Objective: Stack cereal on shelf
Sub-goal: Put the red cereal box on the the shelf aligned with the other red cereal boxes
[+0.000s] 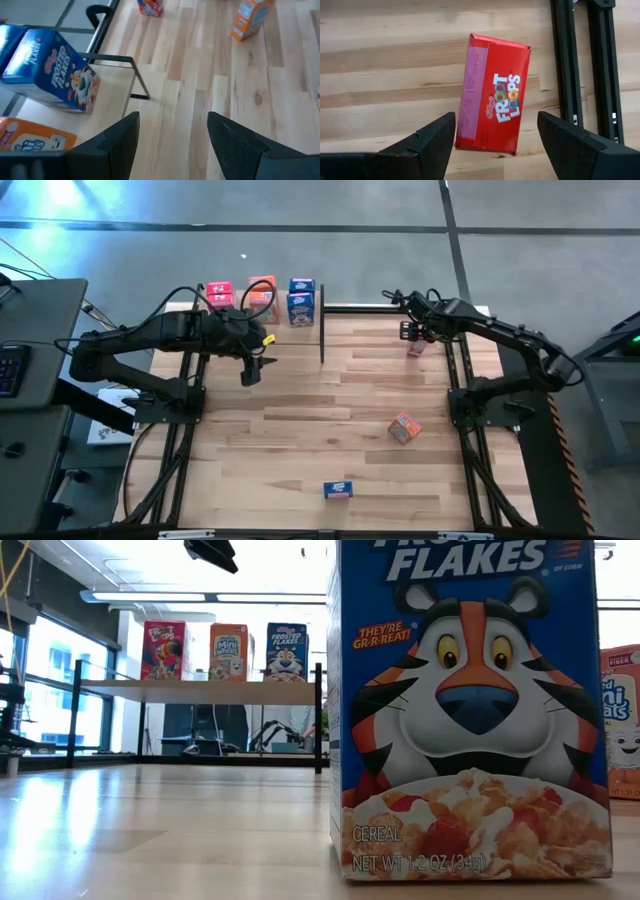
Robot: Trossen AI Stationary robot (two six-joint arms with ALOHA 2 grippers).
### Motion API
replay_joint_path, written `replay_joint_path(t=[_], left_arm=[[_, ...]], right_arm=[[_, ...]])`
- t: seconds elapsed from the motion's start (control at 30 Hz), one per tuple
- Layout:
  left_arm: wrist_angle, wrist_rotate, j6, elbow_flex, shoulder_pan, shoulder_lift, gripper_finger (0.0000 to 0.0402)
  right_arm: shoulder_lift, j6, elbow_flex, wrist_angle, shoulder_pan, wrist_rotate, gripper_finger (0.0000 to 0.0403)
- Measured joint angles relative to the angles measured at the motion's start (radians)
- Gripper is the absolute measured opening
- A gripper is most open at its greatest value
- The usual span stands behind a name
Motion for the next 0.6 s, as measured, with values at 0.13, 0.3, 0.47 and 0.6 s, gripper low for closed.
replay_joint_path(t=[0.13,0.3,0.47,0.6], left_arm=[[0.002,-0.043,-0.012,0.0,0.0,0.0,0.0225],[0.002,-0.046,-0.016,0.0,0.0,0.0,0.0225],[0.002,-0.065,-0.015,0.0,0.0,0.0,0.0225],[0.003,-0.071,-0.01,0.0,0.0,0.0,0.0225]], right_arm=[[0.028,-0.013,0.0,0.0,-0.012,-0.01,0.0275],[0.053,-0.032,0.0,0.0,-0.016,-0.026,0.0275],[0.058,-0.046,0.0,0.001,-0.016,-0.027,0.0264],[0.058,-0.047,0.0,0.001,-0.016,-0.027,0.0228]])
